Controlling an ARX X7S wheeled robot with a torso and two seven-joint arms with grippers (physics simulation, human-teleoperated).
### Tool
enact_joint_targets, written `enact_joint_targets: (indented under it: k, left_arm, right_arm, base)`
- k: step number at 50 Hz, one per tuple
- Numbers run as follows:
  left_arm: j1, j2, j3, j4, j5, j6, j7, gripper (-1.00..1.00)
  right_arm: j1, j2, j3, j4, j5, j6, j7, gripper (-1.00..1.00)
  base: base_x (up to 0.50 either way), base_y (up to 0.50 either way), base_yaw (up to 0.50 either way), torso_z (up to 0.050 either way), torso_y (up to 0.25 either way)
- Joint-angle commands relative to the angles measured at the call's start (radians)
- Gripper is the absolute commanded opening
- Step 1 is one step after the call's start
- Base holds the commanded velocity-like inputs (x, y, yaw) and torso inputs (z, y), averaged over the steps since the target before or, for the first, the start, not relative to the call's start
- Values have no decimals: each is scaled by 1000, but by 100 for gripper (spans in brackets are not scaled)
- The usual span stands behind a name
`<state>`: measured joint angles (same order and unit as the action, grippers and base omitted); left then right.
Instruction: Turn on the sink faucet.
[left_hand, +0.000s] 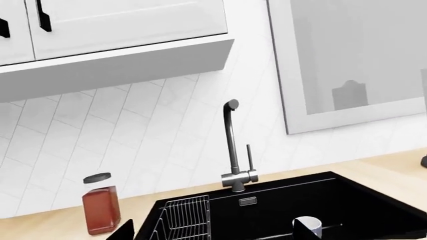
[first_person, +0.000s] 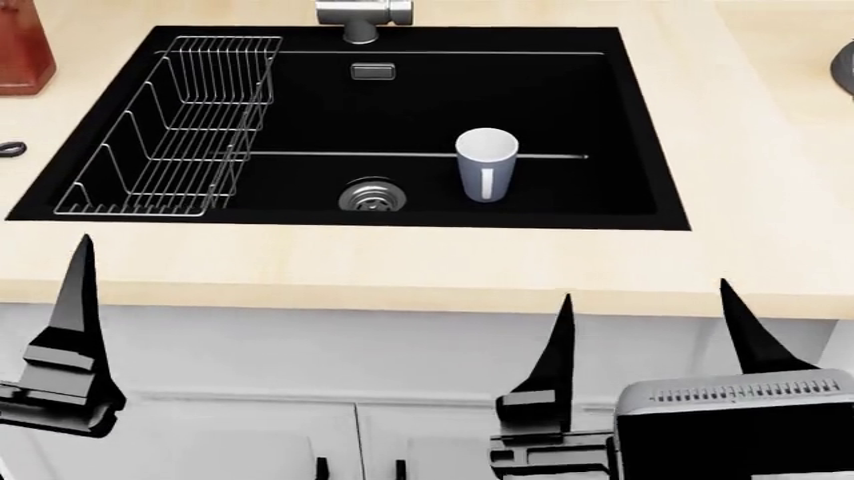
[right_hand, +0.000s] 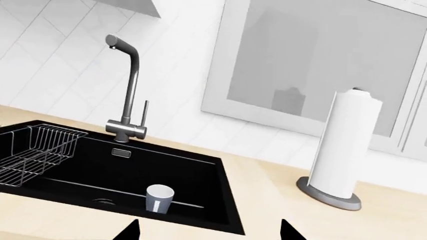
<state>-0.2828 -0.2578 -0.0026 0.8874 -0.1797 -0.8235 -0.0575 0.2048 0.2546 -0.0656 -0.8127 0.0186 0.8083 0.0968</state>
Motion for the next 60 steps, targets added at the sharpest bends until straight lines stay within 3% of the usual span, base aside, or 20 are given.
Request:
enact_joint_targets:
  k: [1,7,15,16,20,22,34,40,60]
  left_arm:
    - [-159,-32,-28,108,-49,-237,-2,100]
    - [-178,-43,-25,109,-53,-261,-5,100]
    - [-467,-45,-68,156,-157,-566,18,100]
    - [-497,-49,-79,157,-175,-596,15,100]
    - [-574,-63,-129,156,-258,-672,-7,100]
    - [-607,-72,-127,149,-272,-696,-15,100]
    - [-719,-84,-87,96,-310,-742,-46,100]
    - [-725,-103,-85,82,-392,-740,-102,100]
    - [-707,-134,-62,66,-451,-710,-157,100]
  right_arm:
    - [170,52,-29,-167,-22,282,-2,100]
    - [205,56,-36,-187,-24,317,0,100]
    - [398,80,-80,-234,-73,504,-32,100]
    - [421,53,-82,-234,-131,527,-92,100]
    - [528,-109,-276,-234,-731,600,-631,100]
    - [581,-92,-357,-222,-979,653,-686,100]
    - [672,-82,-467,-201,-1112,713,-771,100]
    - [651,-110,-404,-173,-1047,650,-763,100]
    - [676,-122,-424,-160,-1103,667,-813,100]
  base:
    - [51,500,0,50,10]
    - [54,500,0,50,10]
    - [8,51,0,50,11]
    - [0,0,0,50,16]
    - [0,0,0,50,17]
    - [21,0,0,50,21]
    - [500,0,0,50,20]
    - [500,0,0,50,24]
    - [500,0,0,50,25]
